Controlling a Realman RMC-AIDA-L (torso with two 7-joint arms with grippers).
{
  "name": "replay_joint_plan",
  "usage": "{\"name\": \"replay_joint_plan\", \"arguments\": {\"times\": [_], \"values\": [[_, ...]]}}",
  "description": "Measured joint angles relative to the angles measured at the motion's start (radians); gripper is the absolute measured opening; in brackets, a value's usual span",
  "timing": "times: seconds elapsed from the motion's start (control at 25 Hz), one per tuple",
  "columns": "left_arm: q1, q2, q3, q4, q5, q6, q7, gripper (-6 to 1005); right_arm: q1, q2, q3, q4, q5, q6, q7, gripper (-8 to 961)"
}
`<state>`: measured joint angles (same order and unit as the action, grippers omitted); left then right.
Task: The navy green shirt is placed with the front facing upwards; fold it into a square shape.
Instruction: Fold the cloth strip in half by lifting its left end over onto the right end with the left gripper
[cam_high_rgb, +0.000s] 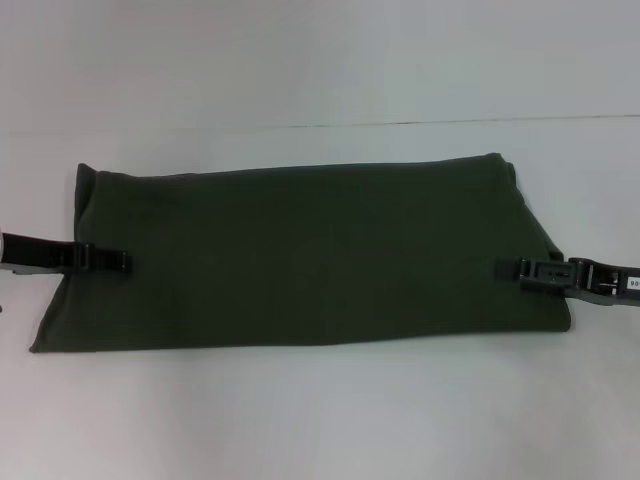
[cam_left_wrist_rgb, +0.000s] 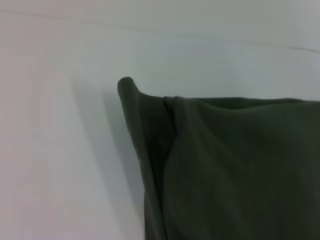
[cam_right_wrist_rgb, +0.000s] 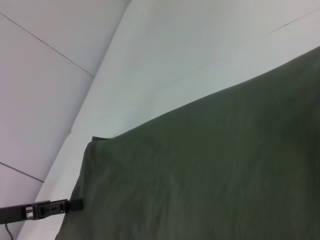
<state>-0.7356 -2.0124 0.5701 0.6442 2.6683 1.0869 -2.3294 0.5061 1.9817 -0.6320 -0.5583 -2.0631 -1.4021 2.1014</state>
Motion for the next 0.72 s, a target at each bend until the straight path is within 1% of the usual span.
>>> {"name": "replay_joint_plan", "arguments": {"times": [0.2,0.72], "values": [[-0.002,-0.001,0.02,0.0,0.003,-0.004,-0.016,784,0.0,0.001,-0.003,0.0,0.0,0.0,-0.001,856],[-0.016,-0.003,0.02,-0.01,0.002,0.003,-0.023,761,0.0,0.001,-0.003,0.0,0.0,0.0,-0.002,856]]}}
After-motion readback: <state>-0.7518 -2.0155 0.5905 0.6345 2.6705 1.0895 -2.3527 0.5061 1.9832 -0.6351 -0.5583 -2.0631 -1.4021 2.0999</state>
